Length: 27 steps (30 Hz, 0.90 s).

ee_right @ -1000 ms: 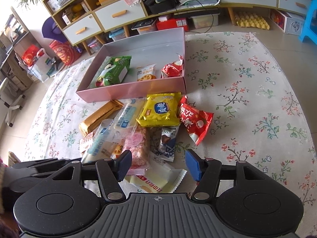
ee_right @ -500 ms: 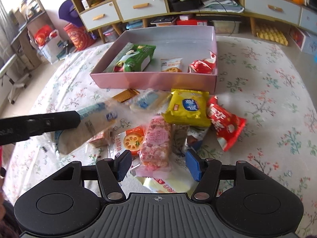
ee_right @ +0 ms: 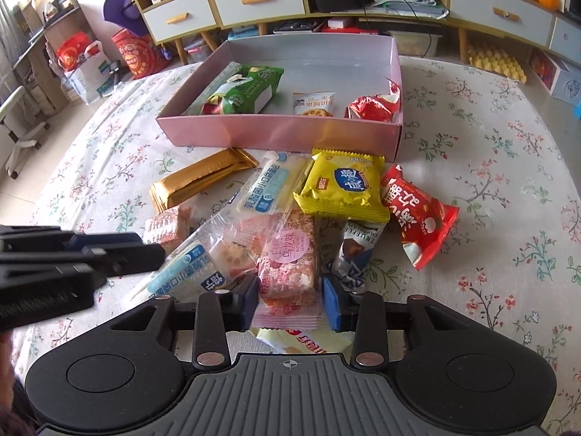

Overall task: Organize snacks
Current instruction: 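Grasp the white milk bar with the left tool while the right tool grasps the pink candy pack, then carry the milk bar and pink candy pack over the pink box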

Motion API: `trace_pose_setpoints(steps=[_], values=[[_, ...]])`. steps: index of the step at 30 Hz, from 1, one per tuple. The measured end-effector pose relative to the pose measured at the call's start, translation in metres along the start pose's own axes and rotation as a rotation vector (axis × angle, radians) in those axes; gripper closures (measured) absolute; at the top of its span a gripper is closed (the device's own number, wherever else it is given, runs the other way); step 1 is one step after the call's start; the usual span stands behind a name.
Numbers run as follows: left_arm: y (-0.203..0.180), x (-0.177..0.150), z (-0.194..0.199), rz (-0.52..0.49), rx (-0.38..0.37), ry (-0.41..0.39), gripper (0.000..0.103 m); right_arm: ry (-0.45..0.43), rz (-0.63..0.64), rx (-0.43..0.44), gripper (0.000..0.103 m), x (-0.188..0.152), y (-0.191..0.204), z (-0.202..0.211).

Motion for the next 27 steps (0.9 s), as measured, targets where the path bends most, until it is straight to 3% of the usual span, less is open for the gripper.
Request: trace_pose_setpoints(steps=[4,8,10,12,14,19,27], values=[[-0.006,-0.014,-0.01,-0.085,0.012,0.048,0.052,0.0,-0.04,0.012,0.07,0.002,-0.004,0.006],[-0.012,-0.026,-0.019,-0.153,0.036,0.077,0.049,-0.004,-0.048,0.015,0.07,0.002,-0.004,0.008],[-0.013,-0.032,-0.023,-0.185,0.05,0.093,0.051,-0.006,-0.057,0.021,0.07,0.003,-0.004,0.009],[-0.013,-0.033,-0.022,-0.247,0.084,0.073,0.064,-0.007,-0.079,0.037,0.07,0.005,-0.004,0.011],[-0.013,-0.031,-0.019,-0.236,0.07,0.069,0.08,-0.009,-0.1,0.053,0.07,0.006,-0.005,0.015],[-0.023,-0.025,-0.008,-0.234,0.017,0.045,0.083,0.021,-0.151,0.097,0.07,0.004,-0.003,0.021],[-0.026,-0.007,0.011,-0.145,-0.058,-0.007,0.084,0.017,-0.312,0.175,0.07,0.014,-0.02,0.042]])
Point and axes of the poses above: each gripper's, at about its wrist camera, not at the fingertips, and z roughly against the way its jaws point, y to its left, x to its top, the point moved 10 cm from there along -z, roughly the way its jaws point, and after that the axes turned 11 degrees about -y, right-handed, at the moved point
